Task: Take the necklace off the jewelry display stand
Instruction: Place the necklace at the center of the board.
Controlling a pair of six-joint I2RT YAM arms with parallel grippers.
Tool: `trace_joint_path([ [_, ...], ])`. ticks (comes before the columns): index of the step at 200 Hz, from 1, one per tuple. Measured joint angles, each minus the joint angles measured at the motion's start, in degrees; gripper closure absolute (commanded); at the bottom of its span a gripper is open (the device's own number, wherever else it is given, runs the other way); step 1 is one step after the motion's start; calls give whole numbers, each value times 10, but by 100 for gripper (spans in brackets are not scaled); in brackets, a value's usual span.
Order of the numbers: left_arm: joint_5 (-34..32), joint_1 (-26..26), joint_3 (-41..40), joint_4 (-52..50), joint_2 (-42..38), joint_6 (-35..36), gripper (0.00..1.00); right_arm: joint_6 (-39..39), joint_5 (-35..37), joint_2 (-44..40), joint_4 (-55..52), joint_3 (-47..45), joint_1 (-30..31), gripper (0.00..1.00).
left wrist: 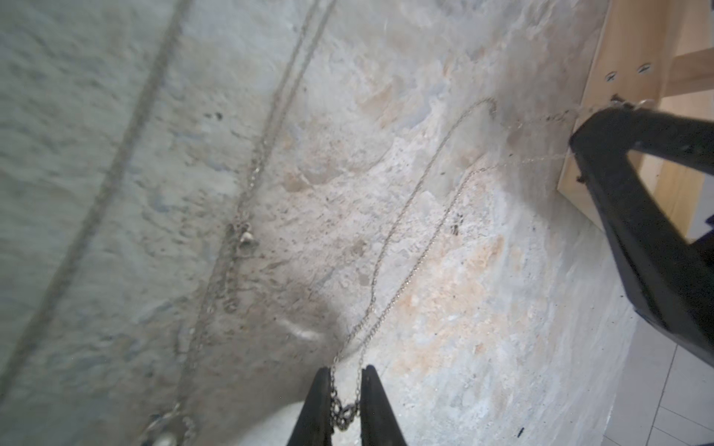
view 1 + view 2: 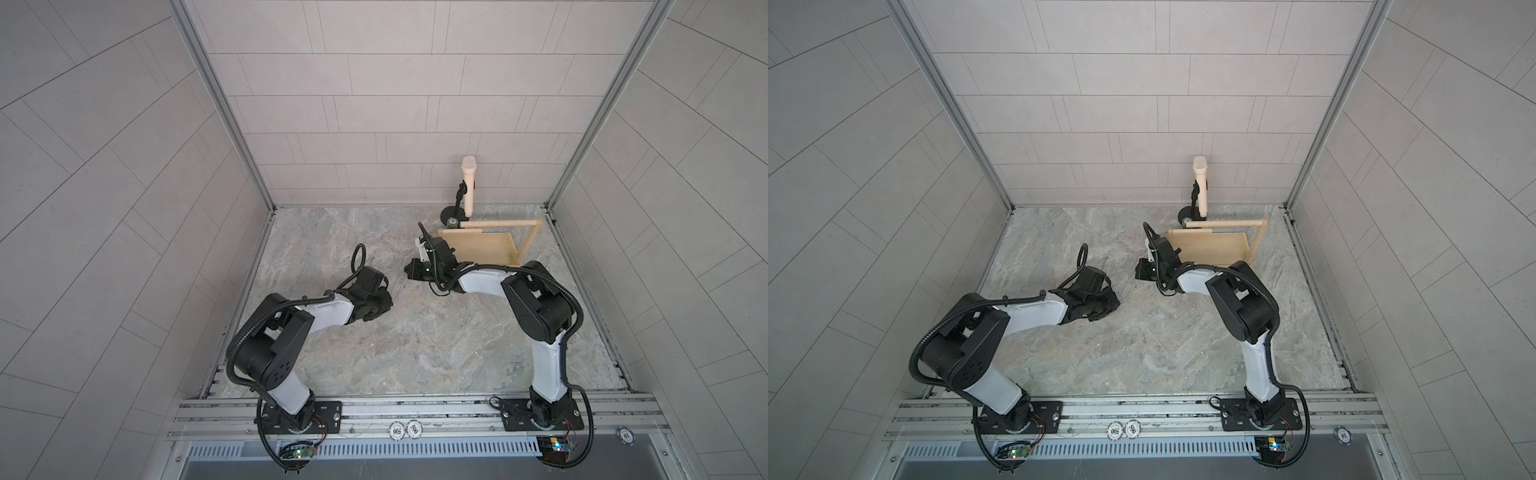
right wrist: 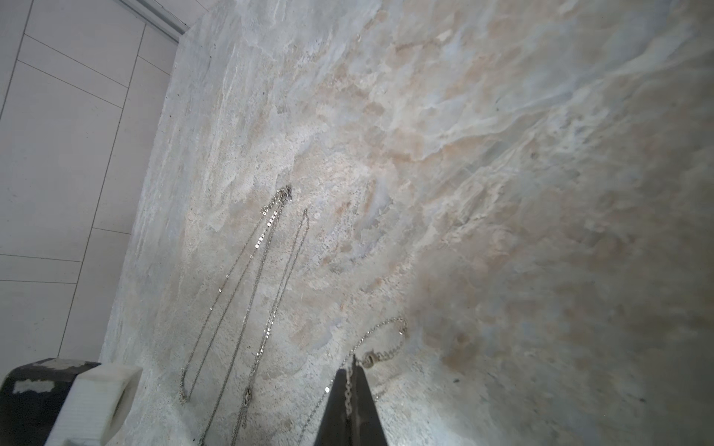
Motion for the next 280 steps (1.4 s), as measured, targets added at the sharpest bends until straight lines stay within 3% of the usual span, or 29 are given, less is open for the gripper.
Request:
trace_joint_path([
  [135,-19,-35,-2,-43,-17,27,93,-31,59,0,-44,-21,17,100],
  [231,-29,-36,-2,-86,-34,48,79,-76,98,0,-110,24,30,81],
  [280,-35,-36,-2,-111,-55,57,62,-100,121,0,-147,49,36,69],
])
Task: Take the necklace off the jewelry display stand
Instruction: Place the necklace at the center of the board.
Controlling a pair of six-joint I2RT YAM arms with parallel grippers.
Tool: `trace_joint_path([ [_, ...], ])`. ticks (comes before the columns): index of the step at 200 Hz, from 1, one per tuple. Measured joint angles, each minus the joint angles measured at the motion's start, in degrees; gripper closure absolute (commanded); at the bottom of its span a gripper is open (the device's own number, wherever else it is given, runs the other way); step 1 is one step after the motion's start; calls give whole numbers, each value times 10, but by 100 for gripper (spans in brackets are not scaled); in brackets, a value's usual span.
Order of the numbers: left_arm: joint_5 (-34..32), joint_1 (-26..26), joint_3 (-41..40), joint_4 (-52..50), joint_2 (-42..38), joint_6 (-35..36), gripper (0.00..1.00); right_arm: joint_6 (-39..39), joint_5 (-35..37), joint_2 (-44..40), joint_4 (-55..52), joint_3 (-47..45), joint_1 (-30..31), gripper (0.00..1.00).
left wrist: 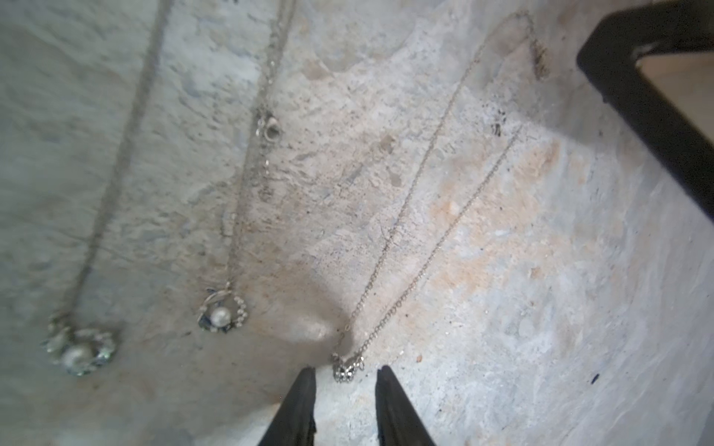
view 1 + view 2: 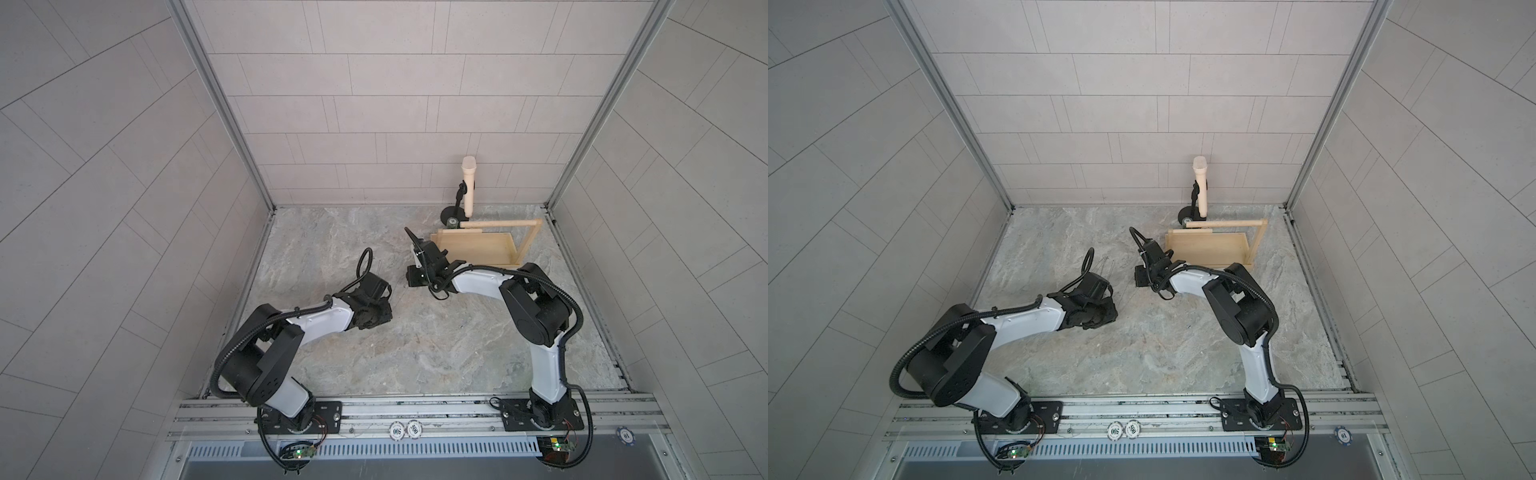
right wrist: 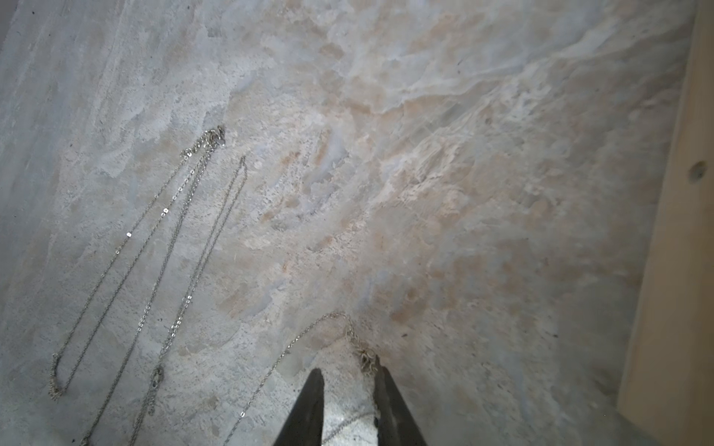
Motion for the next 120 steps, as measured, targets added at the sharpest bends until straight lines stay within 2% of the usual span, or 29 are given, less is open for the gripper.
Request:
trace_joint_path([
  [70,-4,0,0,-17,-34,8,55,-19,22,-4,-39,14,10,39],
  [92,-2,0,0,-11,-52,14,44,-23,30,-11,-52,14,10,31],
  [120,24,0,-9,44,-60,12,38,-26,36,-15,-58,14,11,28],
])
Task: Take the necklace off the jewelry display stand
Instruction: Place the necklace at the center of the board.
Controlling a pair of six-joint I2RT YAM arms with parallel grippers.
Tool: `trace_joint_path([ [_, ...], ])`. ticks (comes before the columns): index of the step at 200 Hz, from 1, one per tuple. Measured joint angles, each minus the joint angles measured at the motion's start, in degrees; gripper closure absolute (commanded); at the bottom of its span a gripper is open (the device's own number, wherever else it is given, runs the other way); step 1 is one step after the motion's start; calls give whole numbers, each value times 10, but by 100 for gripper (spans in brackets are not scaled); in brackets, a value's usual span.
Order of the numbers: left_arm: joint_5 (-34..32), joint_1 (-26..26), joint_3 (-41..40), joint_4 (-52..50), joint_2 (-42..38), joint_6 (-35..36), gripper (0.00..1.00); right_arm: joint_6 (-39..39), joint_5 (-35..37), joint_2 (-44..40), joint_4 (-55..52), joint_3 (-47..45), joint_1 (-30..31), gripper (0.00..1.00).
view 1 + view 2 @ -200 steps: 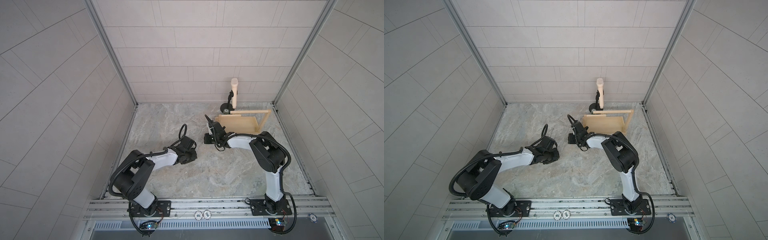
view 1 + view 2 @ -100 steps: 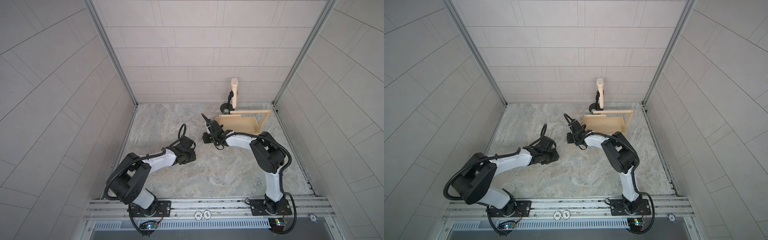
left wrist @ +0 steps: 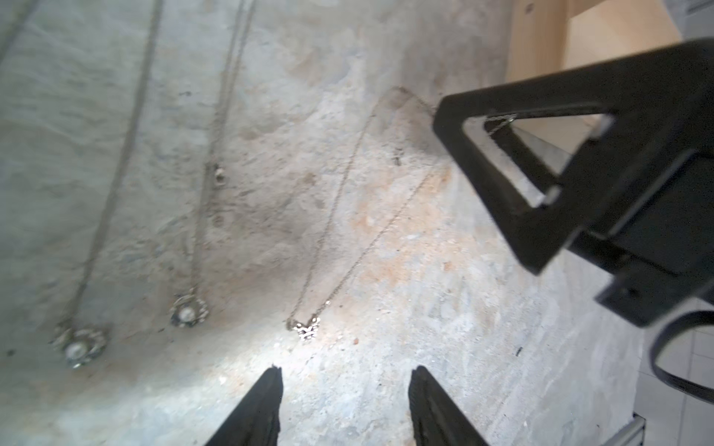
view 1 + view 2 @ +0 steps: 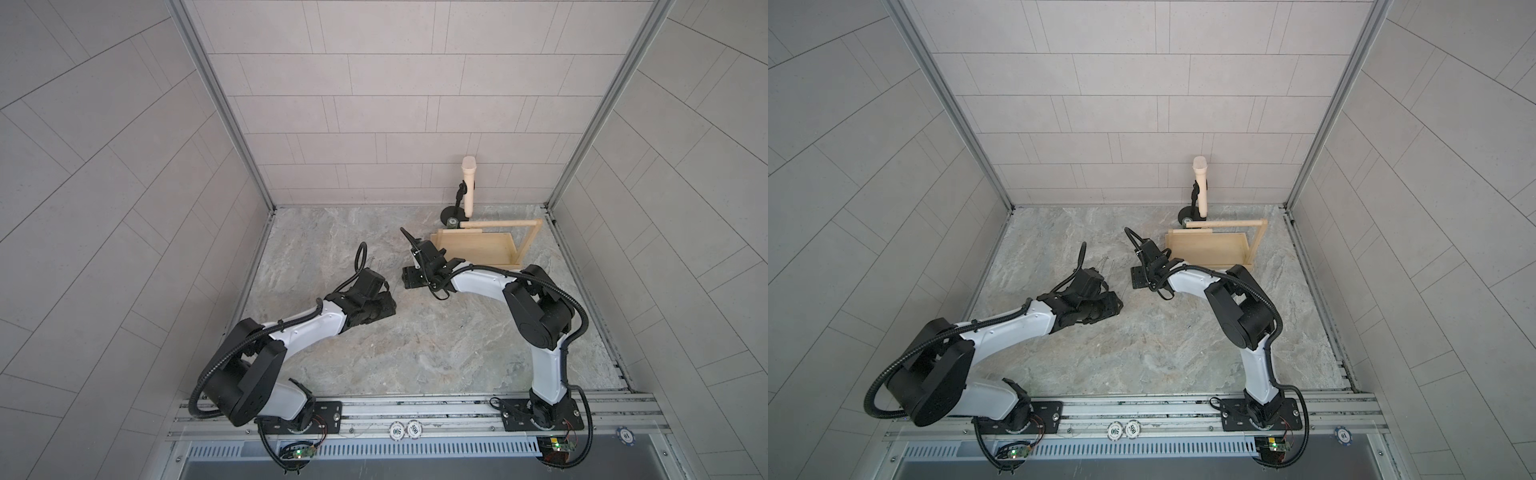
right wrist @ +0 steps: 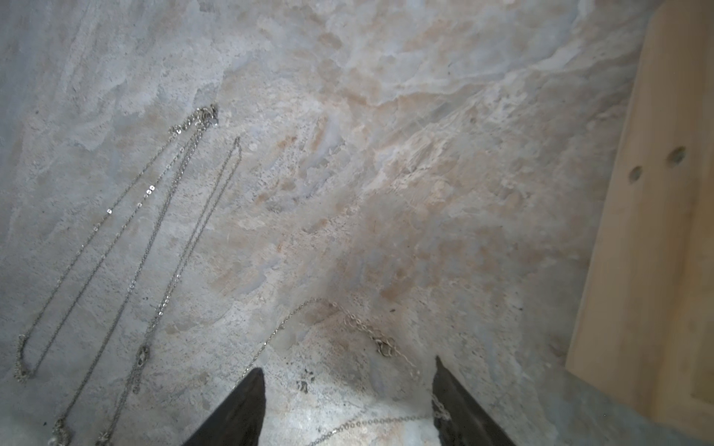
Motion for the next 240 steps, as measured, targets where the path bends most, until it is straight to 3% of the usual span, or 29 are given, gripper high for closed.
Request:
trace_joint_path([
  [65,61,-1,-25,176,68,-35,31,1,0,5,-22,23,0,23],
  [172,65,11,-65,254,98,-61,31,1,3,46,-58,61,4,20],
  [240,67,40,-80,227,73,-56,31,3,26,47,-109,87,6,15],
])
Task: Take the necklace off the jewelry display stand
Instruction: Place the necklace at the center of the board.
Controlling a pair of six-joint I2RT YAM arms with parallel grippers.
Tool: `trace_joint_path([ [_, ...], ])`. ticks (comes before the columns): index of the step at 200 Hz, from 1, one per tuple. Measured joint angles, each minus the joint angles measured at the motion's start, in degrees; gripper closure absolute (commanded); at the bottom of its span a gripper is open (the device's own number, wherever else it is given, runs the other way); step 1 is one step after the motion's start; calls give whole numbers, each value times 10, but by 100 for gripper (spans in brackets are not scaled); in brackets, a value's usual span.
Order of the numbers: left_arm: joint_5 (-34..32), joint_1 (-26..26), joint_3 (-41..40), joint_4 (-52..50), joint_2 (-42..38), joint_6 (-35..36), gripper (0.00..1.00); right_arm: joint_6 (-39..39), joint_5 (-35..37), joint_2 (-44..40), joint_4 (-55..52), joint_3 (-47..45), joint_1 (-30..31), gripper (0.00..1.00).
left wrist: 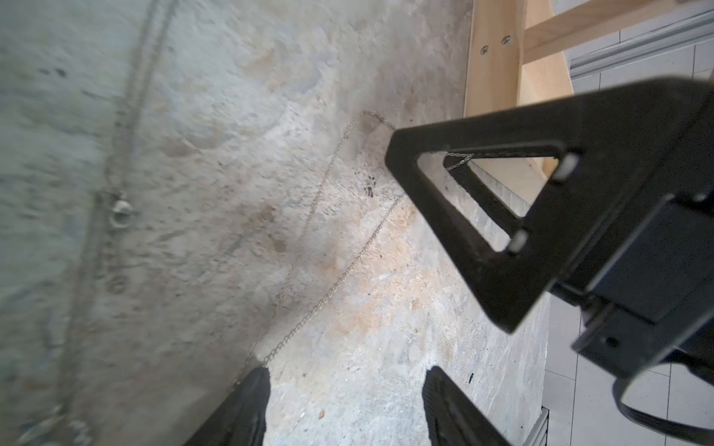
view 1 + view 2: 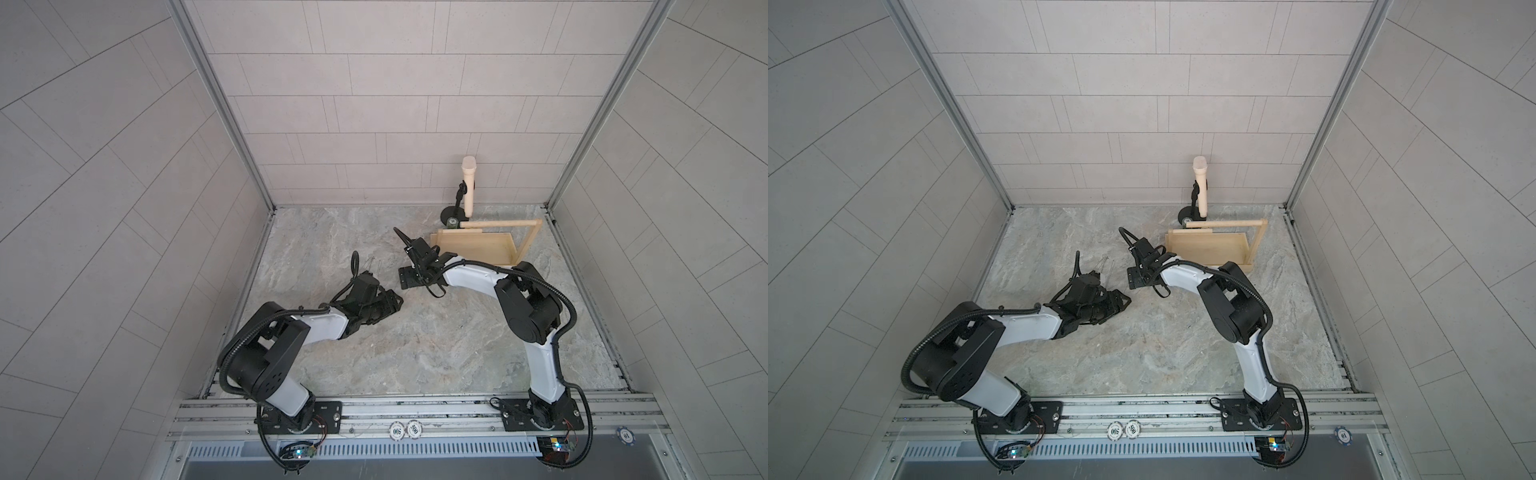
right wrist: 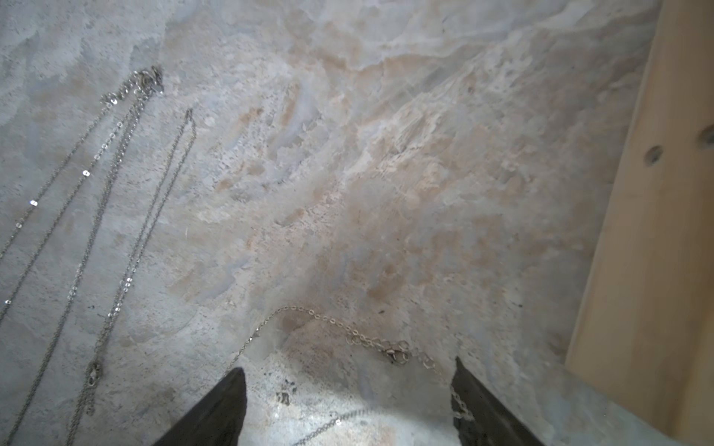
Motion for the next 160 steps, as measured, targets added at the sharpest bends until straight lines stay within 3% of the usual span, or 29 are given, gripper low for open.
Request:
trace_joint_path([
  [46,3,7,-4,-9,-7,6,31,-19,5,7,-45,49,0,11],
  [60,4,9,-4,-9,-7,7,31,-28,9,13,-57,62,0,5],
  [160,5,12,-24,-32,-39,10,31,-82,68,63,-161,120,13,0],
])
